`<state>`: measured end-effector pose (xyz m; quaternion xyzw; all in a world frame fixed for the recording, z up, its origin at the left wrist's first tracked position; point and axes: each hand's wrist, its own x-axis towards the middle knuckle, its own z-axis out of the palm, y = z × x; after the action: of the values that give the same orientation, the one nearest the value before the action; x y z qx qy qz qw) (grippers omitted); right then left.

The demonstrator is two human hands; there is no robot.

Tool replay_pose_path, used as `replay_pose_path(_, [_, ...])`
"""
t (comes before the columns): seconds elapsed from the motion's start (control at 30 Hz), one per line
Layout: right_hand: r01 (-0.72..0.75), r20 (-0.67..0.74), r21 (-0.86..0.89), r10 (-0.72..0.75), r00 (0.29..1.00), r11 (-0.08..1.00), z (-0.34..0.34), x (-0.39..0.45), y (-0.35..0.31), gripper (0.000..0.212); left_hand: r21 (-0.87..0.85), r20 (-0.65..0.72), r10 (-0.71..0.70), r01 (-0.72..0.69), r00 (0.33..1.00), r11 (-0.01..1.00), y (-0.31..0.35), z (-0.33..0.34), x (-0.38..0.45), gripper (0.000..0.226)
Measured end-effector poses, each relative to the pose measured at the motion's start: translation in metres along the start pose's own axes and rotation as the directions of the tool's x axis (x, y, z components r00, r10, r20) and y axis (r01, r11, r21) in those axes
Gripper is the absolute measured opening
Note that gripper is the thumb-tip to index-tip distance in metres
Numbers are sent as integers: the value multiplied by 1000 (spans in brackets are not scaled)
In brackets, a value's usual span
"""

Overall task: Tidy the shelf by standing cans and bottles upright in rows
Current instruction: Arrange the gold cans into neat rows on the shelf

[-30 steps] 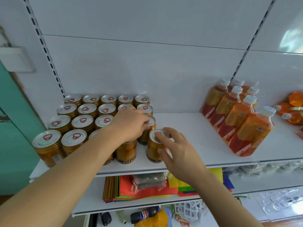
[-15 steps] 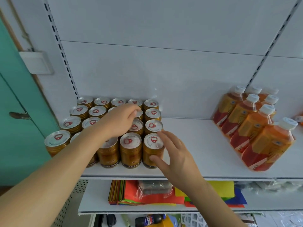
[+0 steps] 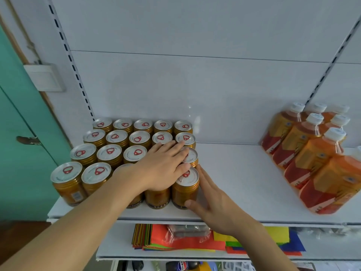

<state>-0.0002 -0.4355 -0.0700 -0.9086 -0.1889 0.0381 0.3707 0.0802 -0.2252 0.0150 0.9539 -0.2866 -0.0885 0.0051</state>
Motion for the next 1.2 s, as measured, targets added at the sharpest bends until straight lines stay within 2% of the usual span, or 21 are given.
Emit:
replay_pose_path(0.2, [18,2,-42,-18,1000,999,0,2,3,93,-2,30,-2,2,1000,1000,2,-2,1,66])
replay_pose_path(0.43, [29,17,-103,-28,999,994,-4,2,2,96,-28,-6,-6,6,1000,1000,0,-1,2,64])
replay_pose_path(0.53, [-18,38,-160,24,999,987,-16,0,7,104,-77,-40,-40,37,998,996,2,-5,3,63])
replay_pose_path(0.63, [-42,58,-159,52,997,986,-25,1,12,108,-43,-63,-32,30,997,999,7,-9,10,67])
replay_pose_path(0.77, [4,75,-183,10,997,983,-22,6,12,101,-32,13,-18,18,1000,999,13,-5,16,68])
replay_pose_path(1.03, [30,103,-207,-9,995,978,-22,11,11,96,-17,42,-25,26,999,1000,13,-4,15,68])
replay_pose_path(1.2, [-2,120,-186,25,993,983,-30,10,12,106,-18,42,-21,22,999,1000,12,-1,14,68])
